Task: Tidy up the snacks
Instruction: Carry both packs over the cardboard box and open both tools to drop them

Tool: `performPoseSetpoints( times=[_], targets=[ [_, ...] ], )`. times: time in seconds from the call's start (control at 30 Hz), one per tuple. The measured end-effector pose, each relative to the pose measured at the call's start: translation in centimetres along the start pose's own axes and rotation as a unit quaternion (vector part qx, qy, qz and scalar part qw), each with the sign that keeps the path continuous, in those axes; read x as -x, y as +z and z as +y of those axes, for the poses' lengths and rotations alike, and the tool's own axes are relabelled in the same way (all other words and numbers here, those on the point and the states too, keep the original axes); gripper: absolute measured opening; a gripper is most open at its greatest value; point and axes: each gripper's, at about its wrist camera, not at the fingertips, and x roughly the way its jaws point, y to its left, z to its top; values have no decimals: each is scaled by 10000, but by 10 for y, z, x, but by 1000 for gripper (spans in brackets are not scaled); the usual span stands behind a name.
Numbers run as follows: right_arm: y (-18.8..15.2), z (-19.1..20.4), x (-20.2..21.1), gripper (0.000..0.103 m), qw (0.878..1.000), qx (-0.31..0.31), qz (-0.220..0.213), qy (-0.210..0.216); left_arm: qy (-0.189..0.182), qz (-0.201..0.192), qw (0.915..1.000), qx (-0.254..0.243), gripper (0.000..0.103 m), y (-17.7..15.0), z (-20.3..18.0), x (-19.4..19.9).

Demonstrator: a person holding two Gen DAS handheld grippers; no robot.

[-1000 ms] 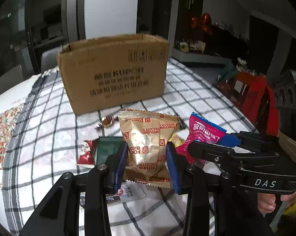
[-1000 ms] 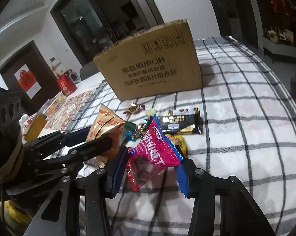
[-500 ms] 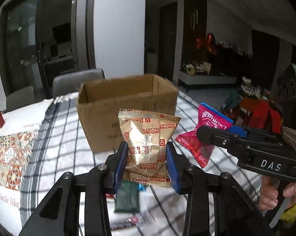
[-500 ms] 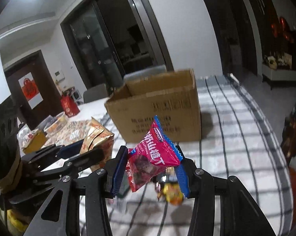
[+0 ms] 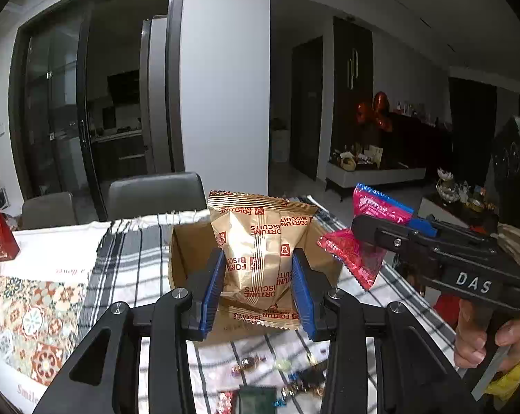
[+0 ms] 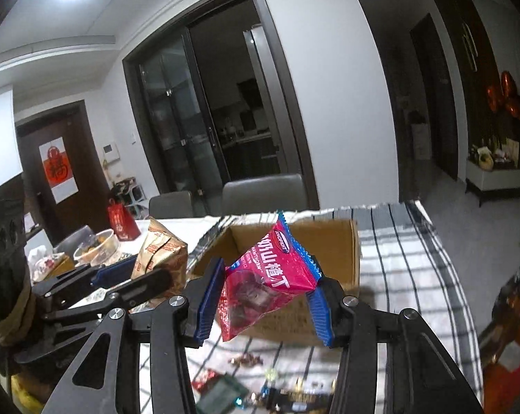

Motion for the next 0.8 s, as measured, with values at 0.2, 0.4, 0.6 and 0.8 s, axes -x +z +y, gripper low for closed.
performPoseSetpoints(
  times=[0.2,0.4,0.6,0.8],
  targets=[
    [18,-5,-34,40,9999,69,110,-8,51,20,10000,31,38,21,16,-28],
    [33,-16,-70,32,9994,84,264,-197,32,375,9992,129,38,30,33,-81],
    [34,-22,-84,32,9984,187,402,-348,32,690,9973,258,65,35,39,-112],
    [25,-24,-80,34,9981,40,503,-359,133,616,9976,277,81,32,33,-94]
  ],
)
